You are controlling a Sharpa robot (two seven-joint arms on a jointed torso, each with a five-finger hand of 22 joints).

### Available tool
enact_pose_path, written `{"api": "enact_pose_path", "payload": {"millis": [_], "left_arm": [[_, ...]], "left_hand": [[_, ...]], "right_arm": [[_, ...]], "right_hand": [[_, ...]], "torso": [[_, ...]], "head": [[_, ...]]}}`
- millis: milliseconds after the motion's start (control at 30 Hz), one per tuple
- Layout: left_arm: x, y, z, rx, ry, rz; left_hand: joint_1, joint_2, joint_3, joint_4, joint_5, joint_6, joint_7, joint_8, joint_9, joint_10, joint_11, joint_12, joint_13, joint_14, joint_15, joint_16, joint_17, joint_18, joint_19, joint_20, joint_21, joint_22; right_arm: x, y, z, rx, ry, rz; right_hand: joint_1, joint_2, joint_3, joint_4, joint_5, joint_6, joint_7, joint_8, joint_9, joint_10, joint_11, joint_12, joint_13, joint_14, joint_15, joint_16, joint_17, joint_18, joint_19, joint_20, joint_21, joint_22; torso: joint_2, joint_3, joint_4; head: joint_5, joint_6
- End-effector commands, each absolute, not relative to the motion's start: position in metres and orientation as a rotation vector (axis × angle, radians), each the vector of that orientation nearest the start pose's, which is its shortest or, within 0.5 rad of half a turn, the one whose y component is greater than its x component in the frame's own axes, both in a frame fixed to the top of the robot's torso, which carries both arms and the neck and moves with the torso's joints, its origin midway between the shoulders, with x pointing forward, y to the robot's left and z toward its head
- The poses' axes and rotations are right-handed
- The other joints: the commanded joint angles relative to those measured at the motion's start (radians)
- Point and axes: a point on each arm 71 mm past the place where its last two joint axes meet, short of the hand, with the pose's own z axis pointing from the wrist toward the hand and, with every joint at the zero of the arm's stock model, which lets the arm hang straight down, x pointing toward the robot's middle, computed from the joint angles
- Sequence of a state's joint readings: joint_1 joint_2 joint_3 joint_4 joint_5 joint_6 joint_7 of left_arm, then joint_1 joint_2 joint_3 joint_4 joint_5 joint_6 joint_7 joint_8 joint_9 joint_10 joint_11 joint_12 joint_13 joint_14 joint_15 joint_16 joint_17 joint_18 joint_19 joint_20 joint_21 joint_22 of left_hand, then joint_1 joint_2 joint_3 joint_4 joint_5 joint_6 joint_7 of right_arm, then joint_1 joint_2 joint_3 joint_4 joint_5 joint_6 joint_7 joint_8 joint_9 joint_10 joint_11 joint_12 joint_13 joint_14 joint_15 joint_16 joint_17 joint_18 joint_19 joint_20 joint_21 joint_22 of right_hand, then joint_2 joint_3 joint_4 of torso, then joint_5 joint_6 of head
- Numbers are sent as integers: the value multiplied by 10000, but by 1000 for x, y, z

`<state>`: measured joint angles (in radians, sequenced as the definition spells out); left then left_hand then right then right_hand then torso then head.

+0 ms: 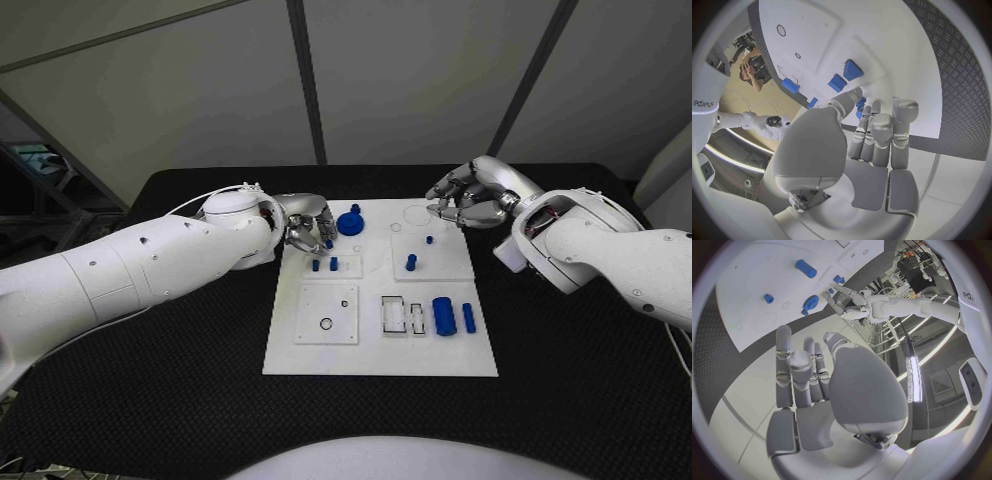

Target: Assemble the parts on the task board

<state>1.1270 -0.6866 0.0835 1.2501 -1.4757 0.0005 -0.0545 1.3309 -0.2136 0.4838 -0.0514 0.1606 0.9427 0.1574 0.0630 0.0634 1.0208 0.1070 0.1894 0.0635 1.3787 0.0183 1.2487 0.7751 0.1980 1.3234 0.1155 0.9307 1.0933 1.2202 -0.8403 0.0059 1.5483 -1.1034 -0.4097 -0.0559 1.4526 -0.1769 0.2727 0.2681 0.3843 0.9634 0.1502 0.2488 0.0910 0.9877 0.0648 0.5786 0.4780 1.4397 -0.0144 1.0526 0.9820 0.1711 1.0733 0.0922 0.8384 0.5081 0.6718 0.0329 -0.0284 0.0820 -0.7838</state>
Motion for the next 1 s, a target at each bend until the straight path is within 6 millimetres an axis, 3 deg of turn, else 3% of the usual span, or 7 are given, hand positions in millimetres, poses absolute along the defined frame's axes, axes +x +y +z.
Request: {"api": "enact_pose_path", "payload": {"millis": [33, 133, 333, 400, 500, 700, 1000], "left_arm": [[528, 200, -214, 1671, 19057, -6021], [528, 205, -212, 1490, 18820, -6156], [526, 221, -202, 829, 18060, -6698], [525, 229, -196, 410, 17694, -7072], [523, 241, -189, -672, 17249, -7846], [517, 264, -179, -3502, 16573, -9628], [505, 278, -168, -7354, 15203, -12253]], "left_hand": [[139, 50, -111, -19, -39, -57, -10, 1, 13, -174, 11, -85, -13, -150, 18, -191, -346, -539, -138, 3, -315, -216], [218, 101, -175, -58, -32, -13, -11, 24, 25, -277, 33, -128, -10, -310, 30, -442, -814, -461, -309, 7, -749, -521], [289, 152, -320, -95, -31, 182, -10, 68, 45, -326, 41, -105, 5, -620, 39, -927, -1661, -324, -625, 10, -1560, -1086], [284, 192, -344, -85, -26, 304, 15, 90, 52, -227, 20, -38, 13, -598, 24, -940, -1658, -332, -599, 1, -1559, -1078], [288, 231, -311, -88, -1, 572, 60, 158, 67, -141, 21, 20, 6, -895, 18, -1340, -2368, -157, -1063, -9, -2600, -1801], [293, 284, 34, -144, 39, 928, 110, 209, 47, 488, -28, 394, 48, -1574, -19, -2070, -3511, -138, -1407, -52, -3032, -2032], [231, 252, 217, -226, 45, 1045, 119, 185, 40, 586, -32, 630, 34, -2125, -16, -2469, -3776, -156, -1768, -64, -3336, -2158]], "right_arm": [[495, -198, -157, 1181, 16646, 7950], [497, -202, -160, 560, 16814, 7297], [502, -208, -162, -931, 16756, 5908], [503, -208, -163, -1466, 16659, 5464], [504, -206, -163, -2088, 16492, 4969], [505, -200, -165, -3061, 16240, 4216], [507, -188, -176, -3750, 16228, 3798]], "right_hand": [[256, 26, 262, -163, -161, 21, 36, 9, -20, 87, 95, -876, -773, 165, 44, 91, 156, 132, 153, 6, 15, 15], [414, 17, 473, -371, -465, 166, 58, -66, -61, 412, 94, -1731, -1546, 422, 71, 633, 719, 88, 460, -5, 394, 404], [426, -53, 659, -687, -966, 521, -100, -444, -167, 1009, 43, -2721, -2552, 695, 18, 1755, 1862, -169, 1160, -14, 1677, 2063], [392, -66, 669, -739, -1112, 576, -120, -546, -185, 1125, 39, -2885, -2735, 726, 12, 1970, 2075, -214, 1261, -17, 1906, 2359], [352, -98, 665, -771, -1249, 586, -132, -644, -202, 1172, 47, -3028, -2882, 735, 16, 2078, 2172, -235, 1298, -14, 2028, 2510], [308, -175, 661, -821, -1343, 557, -124, -811, -222, 1141, 84, -3266, -3114, 743, 51, 2226, 2308, -262, 1333, 0, 2182, 2707], [303, -238, 682, -901, -1392, 535, -103, -991, -227, 1040, 145, -3528, -3388, 731, 104, 2318, 2376, -269, 1302, 29, 2264, 2797]], "torso": [[1, -8, -1], [-1, -1, 11], [-4, 2, 3], [-8, 4, -1], [4, 6, -11], [13, -8, -9], [10, -11, 10]], "head": [[-27, 30], [-35, 42], [-71, 113], [-210, 167], [-382, 217], [-687, 324], [-805, 337]]}}
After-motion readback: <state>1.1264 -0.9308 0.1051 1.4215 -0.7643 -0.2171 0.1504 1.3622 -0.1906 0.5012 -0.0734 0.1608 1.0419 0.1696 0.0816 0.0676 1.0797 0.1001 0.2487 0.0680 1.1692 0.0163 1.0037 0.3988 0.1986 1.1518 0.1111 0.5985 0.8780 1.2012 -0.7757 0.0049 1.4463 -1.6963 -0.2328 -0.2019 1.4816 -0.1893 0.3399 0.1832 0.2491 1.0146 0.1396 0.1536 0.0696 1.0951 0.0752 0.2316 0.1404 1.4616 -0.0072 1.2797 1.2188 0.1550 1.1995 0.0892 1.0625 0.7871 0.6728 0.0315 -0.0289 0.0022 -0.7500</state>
